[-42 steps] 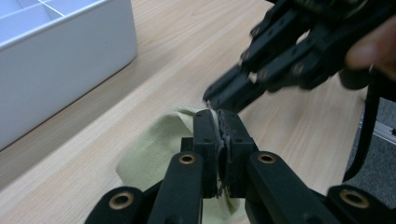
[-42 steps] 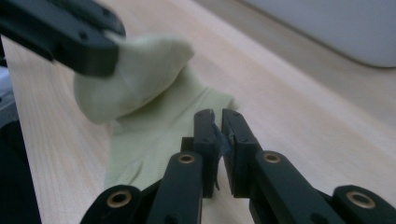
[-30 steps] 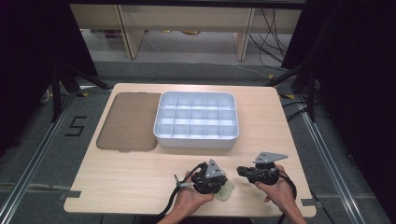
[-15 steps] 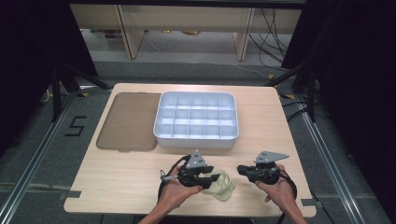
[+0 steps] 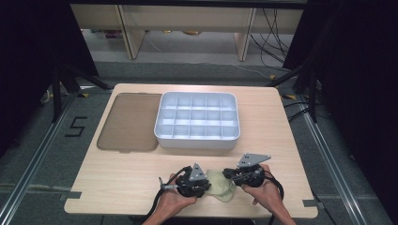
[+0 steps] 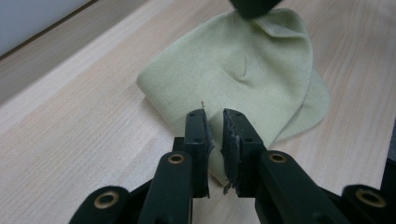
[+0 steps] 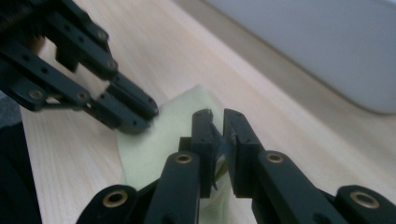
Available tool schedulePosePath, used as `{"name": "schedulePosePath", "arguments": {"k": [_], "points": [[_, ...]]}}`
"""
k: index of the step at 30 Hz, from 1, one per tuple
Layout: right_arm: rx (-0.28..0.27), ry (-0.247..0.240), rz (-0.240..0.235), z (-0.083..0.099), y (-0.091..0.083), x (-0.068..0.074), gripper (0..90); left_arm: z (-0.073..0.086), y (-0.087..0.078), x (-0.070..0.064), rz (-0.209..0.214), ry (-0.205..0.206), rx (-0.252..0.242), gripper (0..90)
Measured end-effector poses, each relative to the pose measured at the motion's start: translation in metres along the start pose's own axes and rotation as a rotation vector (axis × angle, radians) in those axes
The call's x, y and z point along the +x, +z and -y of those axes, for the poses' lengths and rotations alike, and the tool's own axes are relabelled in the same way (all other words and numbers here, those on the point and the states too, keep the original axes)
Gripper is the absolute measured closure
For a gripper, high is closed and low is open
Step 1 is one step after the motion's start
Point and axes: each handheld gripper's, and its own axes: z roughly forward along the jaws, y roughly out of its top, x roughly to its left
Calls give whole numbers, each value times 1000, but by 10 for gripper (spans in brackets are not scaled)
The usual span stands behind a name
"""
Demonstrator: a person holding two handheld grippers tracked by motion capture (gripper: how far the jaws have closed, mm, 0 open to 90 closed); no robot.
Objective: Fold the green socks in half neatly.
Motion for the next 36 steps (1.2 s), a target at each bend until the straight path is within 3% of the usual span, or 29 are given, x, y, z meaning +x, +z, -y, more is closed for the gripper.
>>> {"name": "schedulePosePath", "arguments": {"k": [3,5,6,9,10,11,13,14,17,18,20,22,24,29,33,36], "points": [[45,-5,2,4,4,0,830,1,0,-3,-6,4,-3,796],[100,-34,34,7,7,-1,830,0,-1,-3,-5,24,5,798],[129,-34,59,11,8,-4,828,1,0,-6,-18,1,1,799],[113,0,56,15,7,-7,822,0,0,-6,-24,30,4,799],[129,1,48,14,4,-8,817,0,-1,-7,-25,28,8,798],[96,-12,57,16,2,-8,816,0,0,-7,-33,24,4,799],[84,-25,47,13,-5,-7,822,1,0,-9,-42,7,2,804],[58,-14,33,10,-13,0,832,0,0,-10,-46,25,2,815],[27,-29,1,9,-17,7,845,0,0,-10,-51,25,7,842],[43,-26,-28,12,-13,13,853,0,1,-11,-51,18,5,852],[63,-40,-31,13,-10,15,859,0,1,-11,-55,23,7,857],[130,-55,-10,22,-1,15,882,0,1,-11,-53,19,6,867],[126,-35,-18,28,3,13,900,0,1,-11,-51,24,4,871],[141,-39,-22,28,-2,11,900,0,1,-11,-51,21,6,873],[130,-38,29,28,-8,8,900,0,2,-11,-50,21,3,873],[146,-44,52,25,-14,6,895,-1,1,-10,-63,57,19,873]]}}
